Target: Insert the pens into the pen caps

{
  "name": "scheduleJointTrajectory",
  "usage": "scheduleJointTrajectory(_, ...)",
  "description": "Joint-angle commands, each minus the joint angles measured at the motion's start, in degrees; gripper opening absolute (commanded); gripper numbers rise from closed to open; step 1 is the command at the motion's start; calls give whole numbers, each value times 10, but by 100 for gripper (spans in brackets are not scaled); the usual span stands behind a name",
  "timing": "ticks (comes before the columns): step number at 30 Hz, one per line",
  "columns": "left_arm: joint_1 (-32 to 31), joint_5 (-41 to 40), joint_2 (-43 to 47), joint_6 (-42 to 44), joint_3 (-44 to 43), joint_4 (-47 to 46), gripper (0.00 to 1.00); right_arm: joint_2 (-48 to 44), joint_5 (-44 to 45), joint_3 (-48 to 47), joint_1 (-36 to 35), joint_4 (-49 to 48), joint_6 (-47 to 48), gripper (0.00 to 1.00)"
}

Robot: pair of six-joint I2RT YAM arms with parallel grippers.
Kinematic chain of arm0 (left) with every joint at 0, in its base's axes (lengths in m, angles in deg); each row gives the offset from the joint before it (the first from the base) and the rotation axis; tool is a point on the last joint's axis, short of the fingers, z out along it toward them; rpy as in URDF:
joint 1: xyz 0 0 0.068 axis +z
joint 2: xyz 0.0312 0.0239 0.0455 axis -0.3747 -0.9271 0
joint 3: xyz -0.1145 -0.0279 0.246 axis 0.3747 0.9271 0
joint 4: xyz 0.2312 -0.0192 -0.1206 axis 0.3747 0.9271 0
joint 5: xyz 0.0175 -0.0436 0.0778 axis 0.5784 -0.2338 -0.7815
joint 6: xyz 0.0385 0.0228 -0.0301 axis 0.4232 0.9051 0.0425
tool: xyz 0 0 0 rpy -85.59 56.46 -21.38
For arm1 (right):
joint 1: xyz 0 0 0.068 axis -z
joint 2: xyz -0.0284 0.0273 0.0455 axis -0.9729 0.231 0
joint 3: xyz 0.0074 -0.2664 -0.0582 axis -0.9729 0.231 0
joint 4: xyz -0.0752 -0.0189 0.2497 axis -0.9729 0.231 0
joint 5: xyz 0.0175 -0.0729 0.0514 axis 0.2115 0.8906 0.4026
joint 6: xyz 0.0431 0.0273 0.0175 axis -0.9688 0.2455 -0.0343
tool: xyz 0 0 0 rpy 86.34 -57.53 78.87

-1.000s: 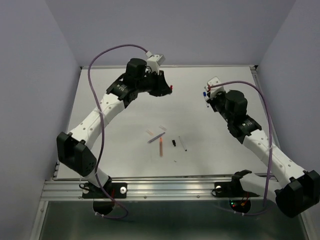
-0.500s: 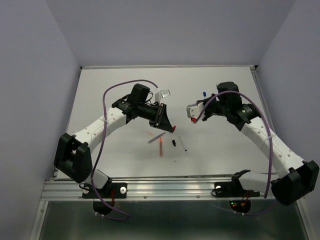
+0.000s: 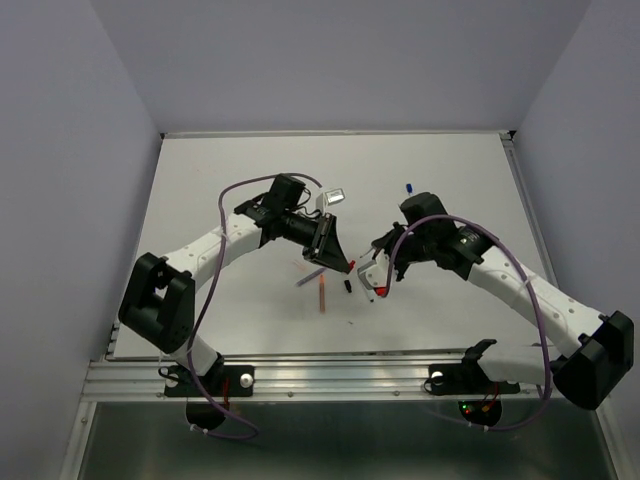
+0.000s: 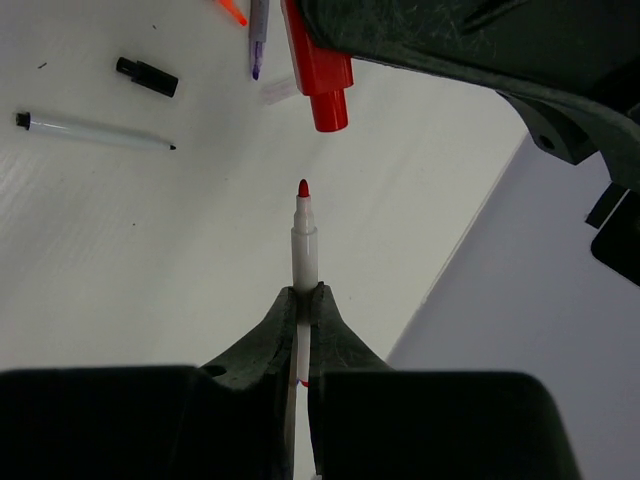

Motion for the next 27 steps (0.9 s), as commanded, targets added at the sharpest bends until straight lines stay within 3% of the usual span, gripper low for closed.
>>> scheduleJointTrajectory(1, -5, 5, 1, 1, 0, 13, 0, -8, 16, -6, -11, -20, 0, 1)
scheduleJointTrajectory(27, -14, -7, -19, -9, -13, 27, 0, -13, 18, -23, -43, -3, -15, 1)
